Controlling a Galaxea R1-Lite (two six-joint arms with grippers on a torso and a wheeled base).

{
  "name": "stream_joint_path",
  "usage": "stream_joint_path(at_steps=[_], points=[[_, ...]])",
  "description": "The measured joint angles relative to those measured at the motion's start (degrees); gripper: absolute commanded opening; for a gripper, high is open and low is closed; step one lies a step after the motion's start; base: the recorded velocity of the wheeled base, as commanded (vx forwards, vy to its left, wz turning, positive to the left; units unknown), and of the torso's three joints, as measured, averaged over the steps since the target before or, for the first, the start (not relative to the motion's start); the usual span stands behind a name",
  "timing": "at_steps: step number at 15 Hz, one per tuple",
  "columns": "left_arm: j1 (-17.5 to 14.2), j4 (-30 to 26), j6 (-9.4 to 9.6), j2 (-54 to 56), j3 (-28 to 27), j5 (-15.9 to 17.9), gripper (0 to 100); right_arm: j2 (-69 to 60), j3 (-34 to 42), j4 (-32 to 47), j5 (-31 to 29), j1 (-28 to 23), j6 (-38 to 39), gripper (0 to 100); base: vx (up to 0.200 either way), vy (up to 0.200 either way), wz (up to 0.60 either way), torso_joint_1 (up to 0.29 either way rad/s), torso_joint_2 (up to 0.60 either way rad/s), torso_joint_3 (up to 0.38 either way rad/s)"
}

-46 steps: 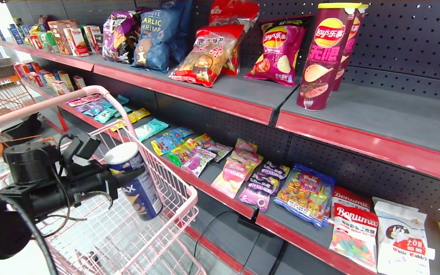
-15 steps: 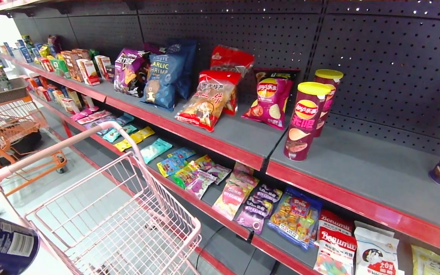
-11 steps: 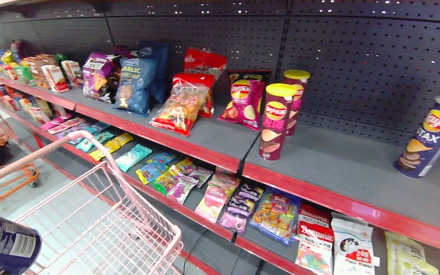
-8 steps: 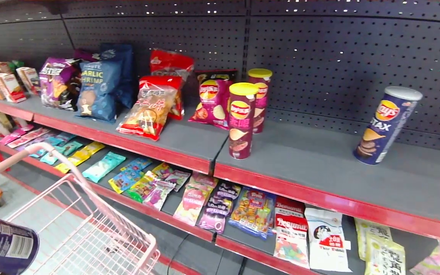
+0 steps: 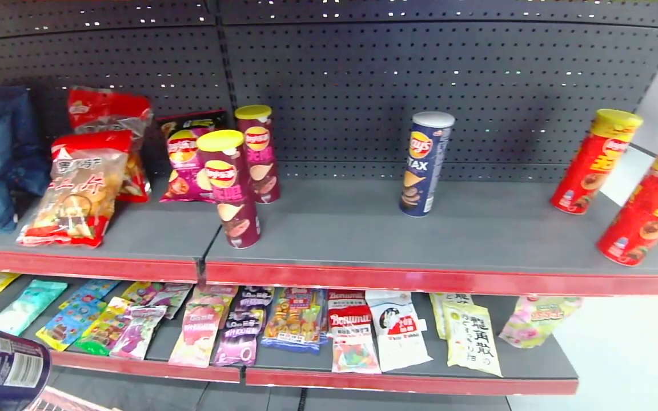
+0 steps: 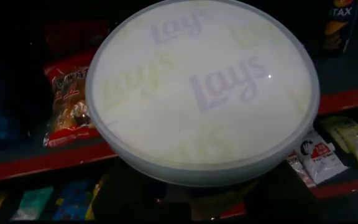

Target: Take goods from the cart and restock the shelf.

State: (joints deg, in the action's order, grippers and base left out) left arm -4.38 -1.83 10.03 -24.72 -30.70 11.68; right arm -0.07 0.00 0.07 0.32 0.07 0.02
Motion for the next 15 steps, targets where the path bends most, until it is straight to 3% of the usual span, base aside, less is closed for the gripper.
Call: stream_joint_path(at_steps=[3,8,15], points=[[0.0,-0.02,0.41,0.0,0.05,0.02,0,0.0,0.0,0.02,-0.02,0.0,0.0,100,0.0,0.0,0.0,0.0,0.0,0.0],[0.0,-0.06,1.02,0.17,0.09,0.0,0,0.0,0.0,0.02,0.0,0.0,-0.02,100,0.2,0.0,0.0,0.0,0.0,0.003],[0.0,-1.06,1.05,2.71,0.38,0.11,0,0.0,0.0,0.02,0.15,0.0,-0.18,100,0.0,0.0,0.0,0.0,0.0,0.0]])
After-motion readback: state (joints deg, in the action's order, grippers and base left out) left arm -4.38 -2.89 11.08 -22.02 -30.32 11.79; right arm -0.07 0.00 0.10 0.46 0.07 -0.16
